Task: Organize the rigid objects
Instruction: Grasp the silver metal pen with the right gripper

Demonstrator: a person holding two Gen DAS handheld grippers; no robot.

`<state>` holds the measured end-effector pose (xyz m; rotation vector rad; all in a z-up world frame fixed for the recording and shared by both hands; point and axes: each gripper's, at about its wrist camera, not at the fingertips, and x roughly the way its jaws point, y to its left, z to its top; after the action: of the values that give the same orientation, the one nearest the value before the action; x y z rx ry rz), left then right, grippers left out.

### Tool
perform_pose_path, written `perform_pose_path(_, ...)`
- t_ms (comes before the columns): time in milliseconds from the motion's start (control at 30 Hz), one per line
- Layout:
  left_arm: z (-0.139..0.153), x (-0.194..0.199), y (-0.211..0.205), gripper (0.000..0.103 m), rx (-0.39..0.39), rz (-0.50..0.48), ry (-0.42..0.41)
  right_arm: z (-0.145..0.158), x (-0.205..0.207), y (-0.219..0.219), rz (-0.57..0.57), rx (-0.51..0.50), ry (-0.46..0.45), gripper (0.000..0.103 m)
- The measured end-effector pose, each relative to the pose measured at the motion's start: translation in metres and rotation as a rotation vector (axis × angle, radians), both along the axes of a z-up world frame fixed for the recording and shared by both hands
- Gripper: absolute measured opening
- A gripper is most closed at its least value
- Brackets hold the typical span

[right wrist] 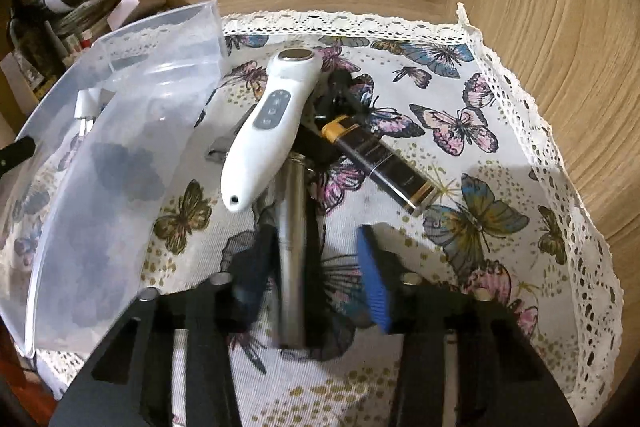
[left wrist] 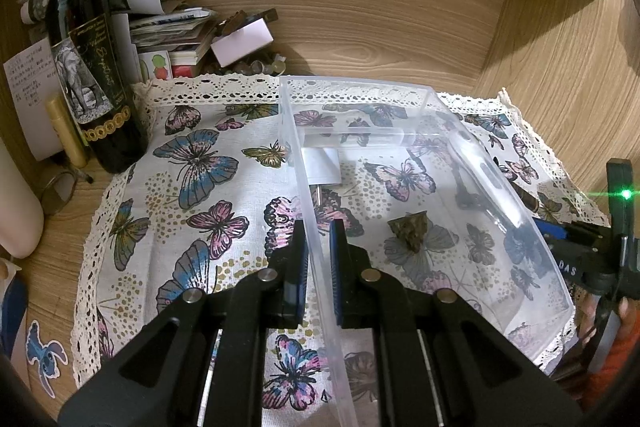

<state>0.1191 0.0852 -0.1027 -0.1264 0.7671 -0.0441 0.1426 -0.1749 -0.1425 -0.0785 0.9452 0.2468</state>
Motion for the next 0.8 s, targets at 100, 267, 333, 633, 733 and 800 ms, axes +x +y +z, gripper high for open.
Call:
perform_pose_path(100, 0.0, 0.0, -0.001, 0.01, 0.004, 0.001, -0.001, 0.001, 0.003, -0.003, -0.009, 0.019, 0.003, 0.015)
perform_pose_path(267, 0.0, 0.0, -0.002, 0.01, 0.006, 0.002, -0.001, 0.012, -0.001, -0.008, -0.025, 0.031, -0.028, 0.015)
perform_pose_path(333, 0.0, 0.0, -0.002, 0.01, 0.006, 0.001, -0.001, 0.023, -0.004, -0.009, -0.021, 0.037, -0.06, 0.015)
perform_pose_path(633, 0.0, 0.0, -0.002, 0.01, 0.005, 0.002, -0.001, 0.072, -0.015, 0.014, 0.071, 0.064, -0.197, 0.015)
perform_pose_path(733, 0.0, 0.0, -0.002, 0.01, 0.006, 0.001, -0.001, 0.084, -0.019, 0.027, 0.118, 0.07, -0.241, 0.015)
perform_pose_path(800, 0.0, 0.0, -0.002, 0.01, 0.005, 0.001, -0.001, 0.091, -0.02, 0.037, 0.15, 0.076, -0.263, 0.015)
